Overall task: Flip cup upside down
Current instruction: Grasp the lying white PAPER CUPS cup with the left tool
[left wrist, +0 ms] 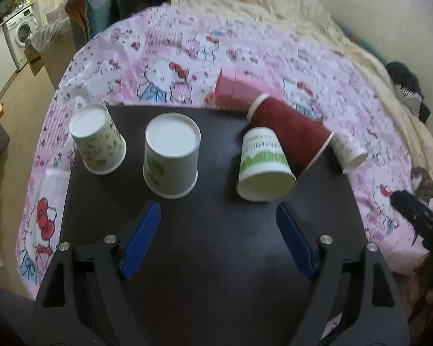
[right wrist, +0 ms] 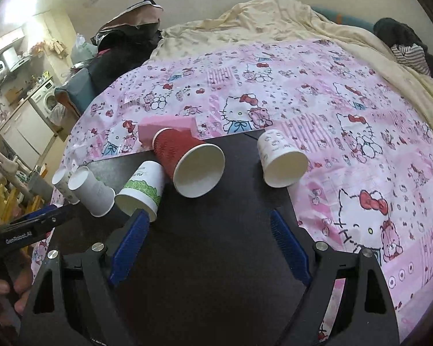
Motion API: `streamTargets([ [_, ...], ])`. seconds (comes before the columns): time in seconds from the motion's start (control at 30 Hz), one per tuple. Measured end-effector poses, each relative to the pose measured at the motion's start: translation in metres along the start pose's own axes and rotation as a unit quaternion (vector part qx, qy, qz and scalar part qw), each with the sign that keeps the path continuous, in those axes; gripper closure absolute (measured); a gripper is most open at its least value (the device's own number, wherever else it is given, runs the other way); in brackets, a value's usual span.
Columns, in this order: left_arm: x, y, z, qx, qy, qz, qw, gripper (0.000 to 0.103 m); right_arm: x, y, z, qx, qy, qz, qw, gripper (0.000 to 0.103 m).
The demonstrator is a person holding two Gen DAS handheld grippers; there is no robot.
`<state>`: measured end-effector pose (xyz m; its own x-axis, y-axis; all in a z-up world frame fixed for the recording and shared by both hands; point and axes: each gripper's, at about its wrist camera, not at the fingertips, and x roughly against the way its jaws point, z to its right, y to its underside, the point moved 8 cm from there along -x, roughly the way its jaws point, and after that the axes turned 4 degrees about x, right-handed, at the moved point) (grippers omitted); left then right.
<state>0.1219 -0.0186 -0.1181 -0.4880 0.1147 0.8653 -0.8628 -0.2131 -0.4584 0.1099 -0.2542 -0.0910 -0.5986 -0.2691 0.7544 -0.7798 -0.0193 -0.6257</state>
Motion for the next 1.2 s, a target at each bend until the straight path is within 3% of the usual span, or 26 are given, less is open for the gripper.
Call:
streamTargets([
  [0.1, -0.008, -0.015, 0.030, -0.020, 0.030, -0.052, 0.9980, 0.023, 0.007, -0.001, 0.005, -0.011, 0.001, 0.009, 1.000, 0.015],
  [0.3, -0.055, -0.056, 0.063, -0.041, 0.000, -0.155, 0.9870, 0.024, 0.004, 0.001, 0.039, -0.072, 0.022, -0.007, 0.997, 0.015],
  [0.43, -0.095, -0.062, 0.069, -0.044, -0.018, -0.226, 0.9729, 0.042, -0.002, 0.001, 0.064, -0.101, 0.040, -0.021, 0.994, 0.015],
  [0.53, -0.118, -0.060, 0.064, -0.032, -0.034, -0.257, 0.9653, 0.052, -0.006, 0.000, 0.076, -0.127, 0.033, -0.028, 0.991, 0.015],
  [0.67, -0.134, -0.063, 0.063, -0.013, -0.025, -0.275, 0.9610, 0.053, -0.015, -0.001, 0.083, -0.164, 0.004, -0.040, 0.986, 0.015],
  [0.93, -0.150, -0.068, 0.063, 0.035, -0.014, -0.310, 0.9499, 0.053, -0.023, -0.002, 0.074, -0.173, -0.022, -0.051, 0.983, 0.015],
  [1.2, -0.162, -0.065, 0.065, 0.067, -0.008, -0.311, 0.9482, 0.049, -0.028, -0.001, 0.065, -0.165, -0.035, -0.061, 0.984, 0.015],
])
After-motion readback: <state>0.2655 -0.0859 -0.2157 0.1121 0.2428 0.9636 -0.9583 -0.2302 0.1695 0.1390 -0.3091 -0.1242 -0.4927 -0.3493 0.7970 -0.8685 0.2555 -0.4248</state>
